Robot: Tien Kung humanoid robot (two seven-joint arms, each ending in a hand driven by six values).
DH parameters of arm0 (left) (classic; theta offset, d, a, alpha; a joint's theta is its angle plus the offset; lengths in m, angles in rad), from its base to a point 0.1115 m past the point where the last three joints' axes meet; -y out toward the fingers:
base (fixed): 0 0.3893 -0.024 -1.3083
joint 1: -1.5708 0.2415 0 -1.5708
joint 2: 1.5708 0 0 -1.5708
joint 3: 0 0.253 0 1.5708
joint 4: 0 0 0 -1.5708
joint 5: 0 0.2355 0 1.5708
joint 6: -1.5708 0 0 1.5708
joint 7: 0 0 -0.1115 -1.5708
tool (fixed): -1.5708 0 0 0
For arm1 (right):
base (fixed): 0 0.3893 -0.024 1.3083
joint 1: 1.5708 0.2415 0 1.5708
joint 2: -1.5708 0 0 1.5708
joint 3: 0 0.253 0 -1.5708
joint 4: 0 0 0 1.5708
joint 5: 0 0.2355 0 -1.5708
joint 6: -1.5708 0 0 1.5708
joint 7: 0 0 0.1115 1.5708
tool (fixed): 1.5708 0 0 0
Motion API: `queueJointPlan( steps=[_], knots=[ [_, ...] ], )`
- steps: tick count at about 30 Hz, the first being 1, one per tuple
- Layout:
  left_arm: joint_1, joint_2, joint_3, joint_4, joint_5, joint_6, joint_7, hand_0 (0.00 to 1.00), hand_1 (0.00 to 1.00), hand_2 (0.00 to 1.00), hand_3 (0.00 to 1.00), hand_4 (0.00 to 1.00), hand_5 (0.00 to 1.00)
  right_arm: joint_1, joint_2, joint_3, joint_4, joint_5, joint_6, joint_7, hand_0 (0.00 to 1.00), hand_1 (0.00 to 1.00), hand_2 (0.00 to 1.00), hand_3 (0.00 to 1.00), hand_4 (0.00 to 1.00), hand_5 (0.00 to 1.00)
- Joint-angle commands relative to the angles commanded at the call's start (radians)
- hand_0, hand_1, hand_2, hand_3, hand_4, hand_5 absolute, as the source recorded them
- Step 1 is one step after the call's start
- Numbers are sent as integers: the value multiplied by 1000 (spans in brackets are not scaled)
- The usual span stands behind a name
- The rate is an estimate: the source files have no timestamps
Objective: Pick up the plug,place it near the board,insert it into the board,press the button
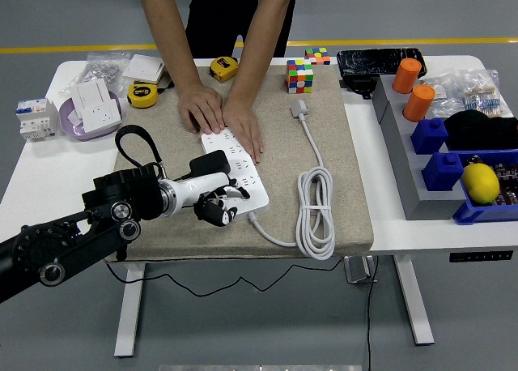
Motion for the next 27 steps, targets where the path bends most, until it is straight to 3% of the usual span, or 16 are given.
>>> queueJointPlan(
  steps=[27],
  knots=[
    [-3,-2,27,41,-27,-18,-3,114,34,172,813,406,2,2,1,5,0,-2,-2,1,966,675,604,584,998,694]
  ],
)
